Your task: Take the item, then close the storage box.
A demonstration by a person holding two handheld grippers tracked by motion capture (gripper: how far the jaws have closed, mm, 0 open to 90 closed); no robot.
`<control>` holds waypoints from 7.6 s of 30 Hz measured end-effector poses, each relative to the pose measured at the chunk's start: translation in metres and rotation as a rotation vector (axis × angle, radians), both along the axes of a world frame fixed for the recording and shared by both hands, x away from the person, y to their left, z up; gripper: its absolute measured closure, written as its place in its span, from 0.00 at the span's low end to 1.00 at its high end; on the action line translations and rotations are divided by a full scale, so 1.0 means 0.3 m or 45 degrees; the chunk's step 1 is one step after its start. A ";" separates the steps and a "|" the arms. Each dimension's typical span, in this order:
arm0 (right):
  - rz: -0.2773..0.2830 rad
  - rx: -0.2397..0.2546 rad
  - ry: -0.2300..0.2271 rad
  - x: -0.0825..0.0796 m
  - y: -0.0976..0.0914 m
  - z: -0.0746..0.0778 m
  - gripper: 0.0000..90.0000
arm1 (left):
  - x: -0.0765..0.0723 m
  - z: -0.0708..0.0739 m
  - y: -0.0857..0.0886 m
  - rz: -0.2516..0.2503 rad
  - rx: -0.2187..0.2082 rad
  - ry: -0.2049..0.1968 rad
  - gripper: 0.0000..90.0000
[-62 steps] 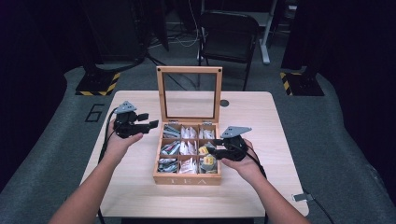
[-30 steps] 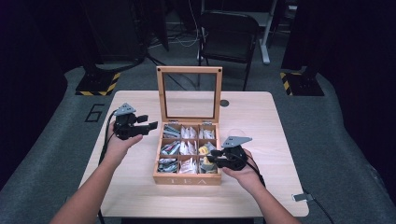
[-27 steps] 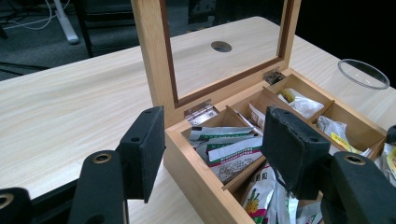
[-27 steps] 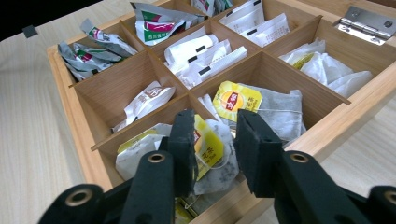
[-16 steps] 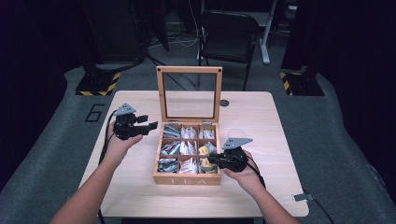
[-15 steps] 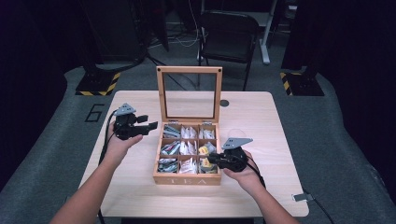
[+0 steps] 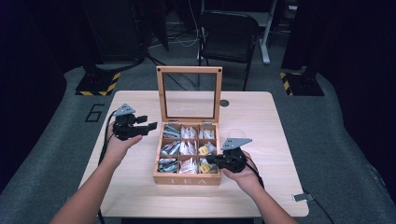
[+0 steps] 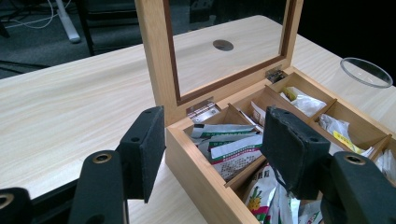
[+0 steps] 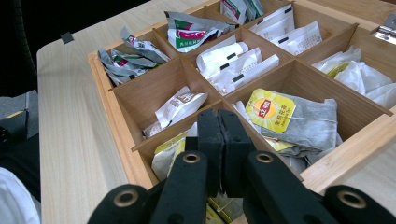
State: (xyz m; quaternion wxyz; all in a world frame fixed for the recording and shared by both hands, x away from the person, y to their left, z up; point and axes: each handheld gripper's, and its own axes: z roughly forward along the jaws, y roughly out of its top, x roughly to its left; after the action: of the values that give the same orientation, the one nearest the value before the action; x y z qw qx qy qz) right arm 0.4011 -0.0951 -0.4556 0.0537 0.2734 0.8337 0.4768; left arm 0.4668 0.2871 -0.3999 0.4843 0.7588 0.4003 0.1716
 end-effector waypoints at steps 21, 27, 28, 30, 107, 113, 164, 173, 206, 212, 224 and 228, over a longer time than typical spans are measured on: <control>0.017 -0.008 0.029 -0.005 0.012 -0.015 0.94 | -0.002 0.000 -0.002 -0.001 0.003 -0.001 0.44; 0.021 0.016 -0.019 -0.015 0.022 0.012 0.99 | -0.001 -0.001 -0.001 0.000 0.003 -0.002 0.44; 0.026 0.014 -0.027 -0.015 0.025 0.015 0.99 | -0.001 -0.001 -0.001 0.000 0.003 -0.002 0.44; 0.026 0.008 -0.029 -0.019 0.030 0.021 0.99 | -0.001 0.000 -0.002 -0.003 0.005 0.000 0.44; -0.125 -0.029 -0.122 0.126 -0.119 0.296 1.00 | -0.003 0.023 0.006 0.007 0.001 -0.016 0.44; -0.165 -0.037 -0.129 0.144 -0.160 0.306 1.00 | -0.002 0.023 0.009 0.011 -0.005 -0.017 0.44; -0.324 -0.115 -0.083 0.238 -0.274 0.179 0.99 | -0.003 0.007 0.021 0.020 -0.008 -0.009 0.44; -0.335 -0.132 -0.058 0.247 -0.270 0.142 0.99 | -0.002 0.005 0.026 0.023 -0.006 -0.006 0.44; -0.347 -0.156 -0.066 0.248 -0.255 0.160 0.86 | 0.000 0.004 0.023 0.012 -0.003 -0.003 0.44; -0.341 -0.135 -0.073 0.258 -0.229 0.198 0.77 | -0.001 0.004 0.025 0.017 -0.008 -0.003 0.44; -0.295 -0.119 -0.074 0.287 -0.185 0.262 0.73 | 0.005 0.004 0.039 0.026 -0.014 0.002 0.44; -0.292 -0.111 -0.090 0.301 -0.171 0.283 0.71 | 0.013 0.006 0.039 0.019 -0.012 0.013 0.46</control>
State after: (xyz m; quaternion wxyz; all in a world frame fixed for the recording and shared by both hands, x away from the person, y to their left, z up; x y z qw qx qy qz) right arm 0.4915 -0.1465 -0.3708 0.1489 0.3474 0.8146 0.4400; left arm 0.4706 0.2987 -0.3979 0.4847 0.7543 0.4092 0.1695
